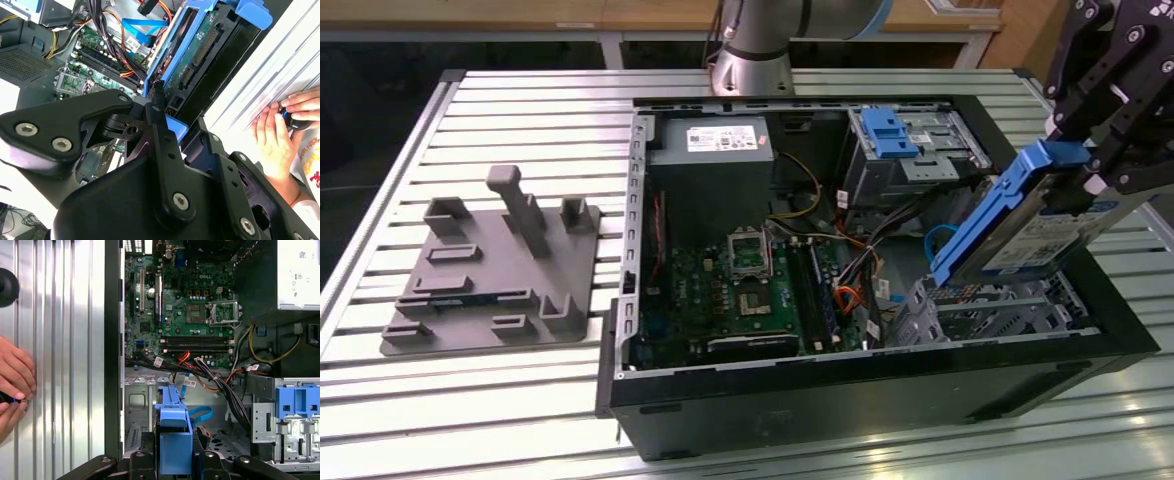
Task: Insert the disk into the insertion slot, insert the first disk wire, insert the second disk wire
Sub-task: 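Insert the disk into the insertion slot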
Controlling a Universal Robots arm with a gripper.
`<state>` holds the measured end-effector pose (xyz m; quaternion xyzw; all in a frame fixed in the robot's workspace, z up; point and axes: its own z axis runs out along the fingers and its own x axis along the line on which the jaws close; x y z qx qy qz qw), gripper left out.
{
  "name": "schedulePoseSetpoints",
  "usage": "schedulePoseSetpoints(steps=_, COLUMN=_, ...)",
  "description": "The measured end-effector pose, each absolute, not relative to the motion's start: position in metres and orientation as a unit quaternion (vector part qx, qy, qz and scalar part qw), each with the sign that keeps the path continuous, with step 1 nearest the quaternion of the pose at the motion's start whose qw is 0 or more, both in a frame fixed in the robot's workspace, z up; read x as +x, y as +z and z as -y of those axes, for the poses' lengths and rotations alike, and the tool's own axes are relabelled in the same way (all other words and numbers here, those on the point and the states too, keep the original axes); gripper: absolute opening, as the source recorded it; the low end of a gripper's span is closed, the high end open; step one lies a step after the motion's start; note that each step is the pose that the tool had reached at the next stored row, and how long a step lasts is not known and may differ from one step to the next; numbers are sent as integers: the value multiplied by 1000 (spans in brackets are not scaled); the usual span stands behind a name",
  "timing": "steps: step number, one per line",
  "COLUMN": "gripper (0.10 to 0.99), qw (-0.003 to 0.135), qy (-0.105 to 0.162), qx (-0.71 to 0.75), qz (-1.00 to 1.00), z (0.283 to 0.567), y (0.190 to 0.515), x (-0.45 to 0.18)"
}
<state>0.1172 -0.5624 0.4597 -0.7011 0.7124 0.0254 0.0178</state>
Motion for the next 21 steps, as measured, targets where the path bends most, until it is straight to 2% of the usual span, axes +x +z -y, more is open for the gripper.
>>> schedulePoseSetpoints(steps=21, gripper=361, qw=18, qy=25, qx=-701, qz=-712, z=565, y=452, x=117)
